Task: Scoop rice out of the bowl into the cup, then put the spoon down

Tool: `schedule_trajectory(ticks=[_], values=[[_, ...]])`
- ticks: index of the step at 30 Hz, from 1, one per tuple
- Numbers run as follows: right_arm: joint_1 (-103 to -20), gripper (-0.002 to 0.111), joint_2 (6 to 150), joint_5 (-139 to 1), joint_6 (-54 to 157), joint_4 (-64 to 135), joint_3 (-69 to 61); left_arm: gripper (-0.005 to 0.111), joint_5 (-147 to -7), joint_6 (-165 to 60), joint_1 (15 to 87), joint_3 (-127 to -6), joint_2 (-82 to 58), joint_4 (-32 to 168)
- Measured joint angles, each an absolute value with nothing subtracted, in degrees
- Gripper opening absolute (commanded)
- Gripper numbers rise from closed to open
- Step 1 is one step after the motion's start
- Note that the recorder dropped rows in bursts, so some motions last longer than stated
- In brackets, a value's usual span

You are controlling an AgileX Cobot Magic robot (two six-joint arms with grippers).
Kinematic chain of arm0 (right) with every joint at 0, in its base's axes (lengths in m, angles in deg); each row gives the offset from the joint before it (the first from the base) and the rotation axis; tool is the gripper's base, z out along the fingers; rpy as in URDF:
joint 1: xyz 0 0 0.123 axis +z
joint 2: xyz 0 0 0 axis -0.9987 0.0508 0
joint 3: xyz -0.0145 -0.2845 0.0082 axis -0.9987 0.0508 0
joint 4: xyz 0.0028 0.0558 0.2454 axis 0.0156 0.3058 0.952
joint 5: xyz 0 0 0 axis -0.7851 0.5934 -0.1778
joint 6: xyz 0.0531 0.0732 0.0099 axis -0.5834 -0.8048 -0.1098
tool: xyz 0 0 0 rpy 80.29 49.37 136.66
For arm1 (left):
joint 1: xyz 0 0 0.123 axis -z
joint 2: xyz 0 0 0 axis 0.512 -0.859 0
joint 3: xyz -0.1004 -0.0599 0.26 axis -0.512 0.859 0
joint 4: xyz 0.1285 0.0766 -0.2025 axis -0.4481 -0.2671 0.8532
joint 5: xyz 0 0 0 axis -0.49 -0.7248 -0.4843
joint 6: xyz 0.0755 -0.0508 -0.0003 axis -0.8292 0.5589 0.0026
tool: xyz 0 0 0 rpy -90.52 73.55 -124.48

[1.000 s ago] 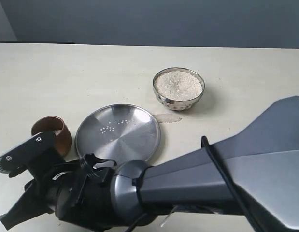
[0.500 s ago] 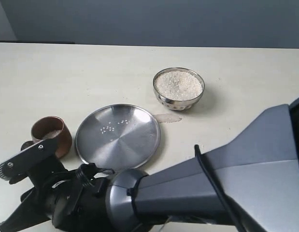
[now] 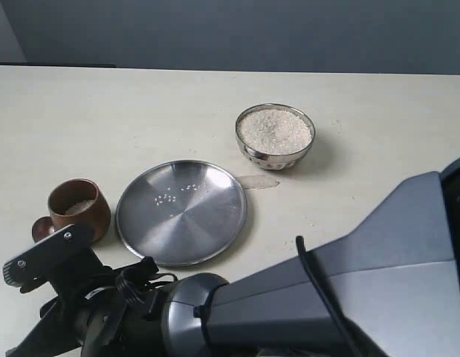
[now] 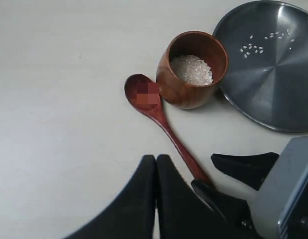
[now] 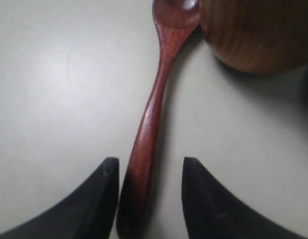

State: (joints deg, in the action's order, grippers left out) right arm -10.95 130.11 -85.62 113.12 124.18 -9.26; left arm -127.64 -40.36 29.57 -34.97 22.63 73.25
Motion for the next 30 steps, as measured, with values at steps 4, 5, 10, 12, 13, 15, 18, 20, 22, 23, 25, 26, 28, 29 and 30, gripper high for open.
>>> schedule_trajectory(ticks=[4,5,10,12,13,15,18,20,22,23,25,26,28,29,30], values=[[-11.0,0.033,130.7,-85.0,113.5,124.5,-9.3,0.0,-127.6,-40.4,29.6,-35.0,22.6,73.2],[-11.0,0.025,130.7,-85.0,113.7,124.7,-9.3,0.0,-127.6,-40.4,29.6,-35.0,22.6,73.2],[-11.0,0.0,130.7,-86.3,115.0,126.3,-9.3,0.0,-127.6,-40.4,29.6,-35.0,22.6,73.2],[-11.0,0.0,130.7,-86.2,117.1,126.6,-9.3,0.0,-127.6,-40.4,29.6,-35.0,22.6,73.2],[-11.0,0.0,130.5,-85.9,118.5,126.7,-9.3,0.0,-127.6,-40.4,29.6,-35.0,22.9,73.2],[-11.0,0.0,129.4,-84.9,119.8,127.2,-9.2,0.0,-127.6,-40.4,29.6,-35.0,24.4,73.2],[-11.0,-0.001,125.2,-84.8,122.8,127.3,-9.2,0.0,-130.4,-40.2,29.6,-35.7,28.4,73.2],[-11.0,-0.001,123.1,-85.1,124.1,127.5,-9.2,0.0,-132.9,-40.2,29.6,-36.0,30.7,73.2],[-11.0,-0.001,121.4,-86.4,128.8,130.4,-9.2,0.0,-135.3,-39.8,29.6,-36.0,33.6,73.2],[-11.0,-0.001,120.3,-88.4,133.9,133.2,-9.2,0.0,-136.6,-38.9,29.6,-36.0,35.8,73.2],[-11.0,-0.001,118.9,-92.1,138.1,134.2,-9.2,0.0,-137.9,-38.3,29.6,-36.0,38.8,74.2],[-11.0,-0.001,118.0,-94.3,139.8,134.5,-9.2,0.0,-138.6,-38.2,29.6,-36.0,40.2,74.8],[-11.0,-0.001,115.3,-100.6,144.7,134.9,-9.2,0.0,-140.8,-38.0,29.6,-36.0,43.6,75.7],[-11.0,-0.001,113.7,-105.0,148.4,135.0,-9.2,0.0,-142.2,-37.8,29.6,-36.0,45.1,75.7],[-11.0,-0.001,112.9,-107.7,150.7,135.0,-9.2,0.0,-142.6,-37.6,29.6,-36.0,45.7,75.7]])
